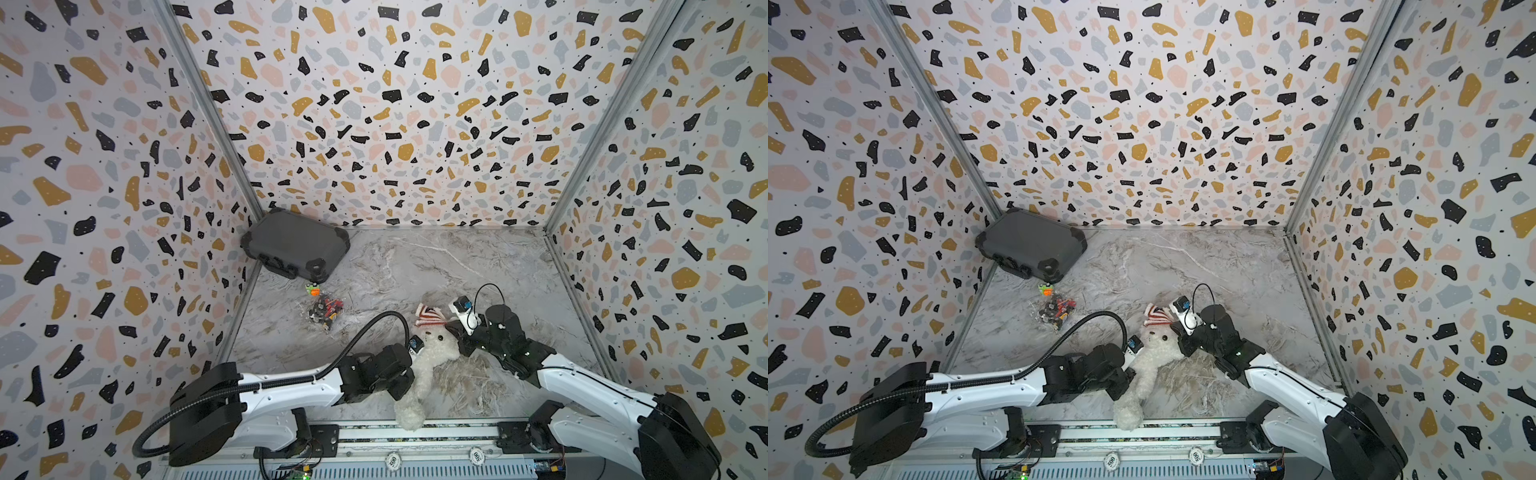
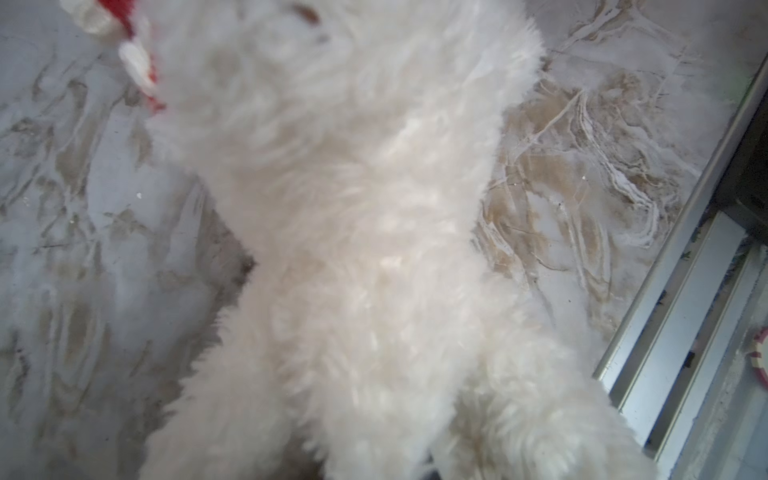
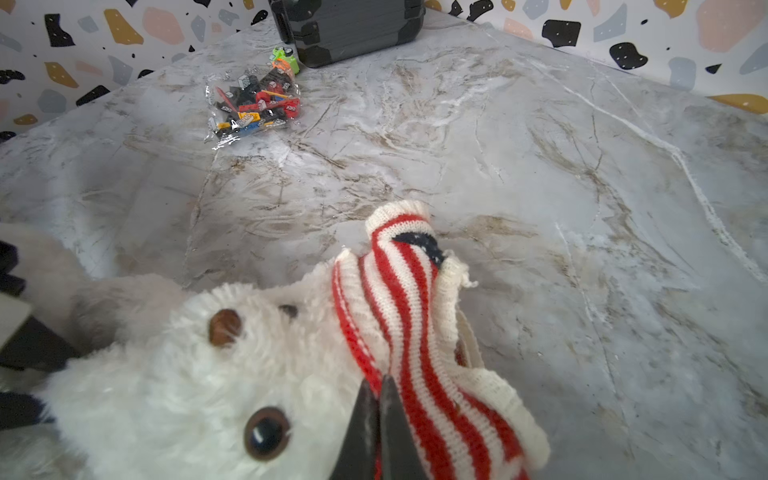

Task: Dress the teddy bear
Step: 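Carry the striped garment over the bear's head with the right gripper, then pull the garment opening over the bear's head while the left gripper lifts the bear upright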

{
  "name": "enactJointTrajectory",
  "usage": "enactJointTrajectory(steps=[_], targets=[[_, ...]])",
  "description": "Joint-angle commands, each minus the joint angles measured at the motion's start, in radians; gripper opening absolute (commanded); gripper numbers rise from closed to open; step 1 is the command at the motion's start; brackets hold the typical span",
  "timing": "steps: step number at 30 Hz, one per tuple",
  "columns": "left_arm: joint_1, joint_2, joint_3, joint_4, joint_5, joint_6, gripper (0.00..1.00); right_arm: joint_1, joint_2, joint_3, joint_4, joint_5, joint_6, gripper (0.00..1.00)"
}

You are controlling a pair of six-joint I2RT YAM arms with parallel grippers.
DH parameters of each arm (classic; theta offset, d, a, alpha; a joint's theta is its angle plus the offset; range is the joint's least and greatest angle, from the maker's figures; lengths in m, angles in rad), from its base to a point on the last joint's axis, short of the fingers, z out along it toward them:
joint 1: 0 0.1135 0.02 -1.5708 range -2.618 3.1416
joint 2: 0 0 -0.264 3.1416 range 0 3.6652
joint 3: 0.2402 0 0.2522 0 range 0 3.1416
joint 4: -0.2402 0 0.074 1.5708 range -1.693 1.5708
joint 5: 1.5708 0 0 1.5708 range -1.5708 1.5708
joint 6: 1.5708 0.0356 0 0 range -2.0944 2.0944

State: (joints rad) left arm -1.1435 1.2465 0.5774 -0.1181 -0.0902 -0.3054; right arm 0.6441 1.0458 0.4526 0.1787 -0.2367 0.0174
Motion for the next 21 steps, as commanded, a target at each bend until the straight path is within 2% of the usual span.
enactJointTrajectory(steps=[1, 11, 21], targets=[[0.003, 0.013, 0.040, 0.027, -0.014, 0.012, 0.00, 0.012, -0.017, 0.015, -0.019, -0.017, 0.003, 0.00], [0.022, -0.053, -0.030, 0.118, -0.126, -0.057, 0.00, 0.064, 0.014, 0.052, -0.043, 0.036, -0.003, 0.00], [0.022, -0.141, -0.101, 0.256, -0.250, 0.015, 0.00, 0.177, -0.011, 0.124, -0.060, 0.050, -0.001, 0.00]])
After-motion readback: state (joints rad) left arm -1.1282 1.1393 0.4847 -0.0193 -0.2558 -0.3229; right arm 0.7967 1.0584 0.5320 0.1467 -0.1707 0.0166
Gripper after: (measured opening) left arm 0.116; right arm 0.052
